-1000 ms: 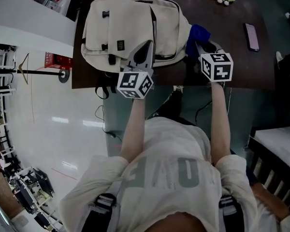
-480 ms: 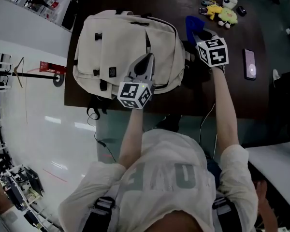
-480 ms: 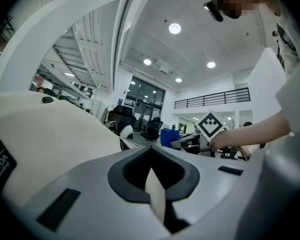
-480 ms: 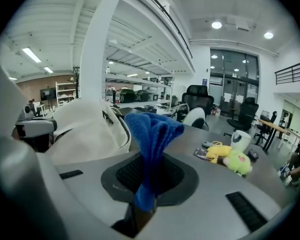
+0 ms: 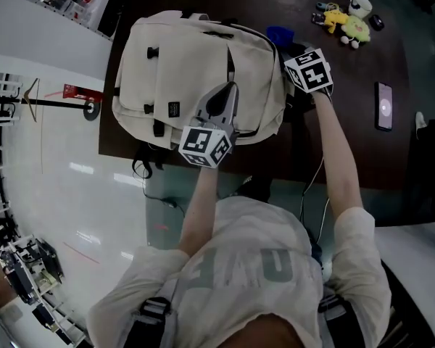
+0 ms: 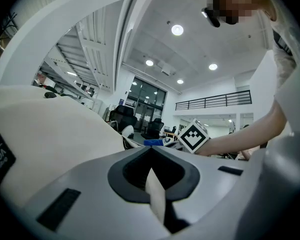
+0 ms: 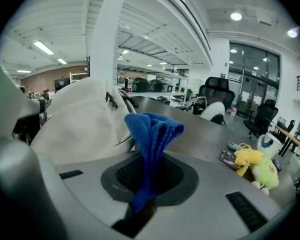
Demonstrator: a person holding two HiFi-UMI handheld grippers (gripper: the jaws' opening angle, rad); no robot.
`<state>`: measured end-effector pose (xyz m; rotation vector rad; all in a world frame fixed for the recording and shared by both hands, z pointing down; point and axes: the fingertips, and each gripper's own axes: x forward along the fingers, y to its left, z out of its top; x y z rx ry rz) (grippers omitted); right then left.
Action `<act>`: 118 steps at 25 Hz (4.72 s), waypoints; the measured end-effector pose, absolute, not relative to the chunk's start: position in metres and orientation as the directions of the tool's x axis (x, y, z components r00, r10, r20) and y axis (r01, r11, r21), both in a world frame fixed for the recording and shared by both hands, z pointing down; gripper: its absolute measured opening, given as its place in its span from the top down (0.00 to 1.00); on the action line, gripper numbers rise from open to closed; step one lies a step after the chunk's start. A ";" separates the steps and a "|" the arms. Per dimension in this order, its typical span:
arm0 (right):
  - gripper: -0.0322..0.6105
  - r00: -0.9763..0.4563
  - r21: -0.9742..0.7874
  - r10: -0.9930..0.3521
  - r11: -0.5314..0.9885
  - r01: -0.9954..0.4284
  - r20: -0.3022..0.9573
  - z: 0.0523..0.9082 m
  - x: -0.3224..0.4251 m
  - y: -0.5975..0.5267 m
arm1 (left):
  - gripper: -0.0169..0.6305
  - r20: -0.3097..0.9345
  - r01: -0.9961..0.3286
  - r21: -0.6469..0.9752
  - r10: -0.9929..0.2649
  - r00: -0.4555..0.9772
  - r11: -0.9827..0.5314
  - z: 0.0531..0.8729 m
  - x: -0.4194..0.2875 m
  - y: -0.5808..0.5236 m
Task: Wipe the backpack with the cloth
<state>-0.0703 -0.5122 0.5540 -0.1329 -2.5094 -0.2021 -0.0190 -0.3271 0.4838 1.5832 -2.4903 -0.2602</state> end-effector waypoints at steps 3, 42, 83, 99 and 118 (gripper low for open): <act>0.89 -0.787 0.130 0.067 0.974 0.184 0.613 0.563 -0.073 -0.504 | 0.97 0.049 -0.875 0.252 -0.908 -0.415 0.414 0.483 -0.020 -0.326; 0.89 -0.733 0.293 0.013 0.912 0.288 0.680 0.566 0.076 -0.396 | 0.97 -0.033 -0.918 0.231 -0.941 -0.337 0.321 0.462 0.032 -0.271; 0.89 -0.816 0.265 0.021 0.941 0.212 0.578 0.522 0.111 -0.360 | 0.97 -0.075 -0.887 0.222 -0.900 -0.430 0.405 0.432 0.019 -0.237; 0.89 -0.808 0.373 0.403 0.736 0.565 0.429 0.399 -0.138 -0.434 | 0.97 -0.065 -0.773 0.224 -0.782 -0.619 0.593 0.407 -0.123 -0.301; 0.89 -0.147 0.272 0.805 -0.018 0.962 0.575 0.512 -0.354 -0.315 | 0.97 -0.010 -0.745 0.332 -0.788 -0.616 0.578 0.410 -0.184 -0.315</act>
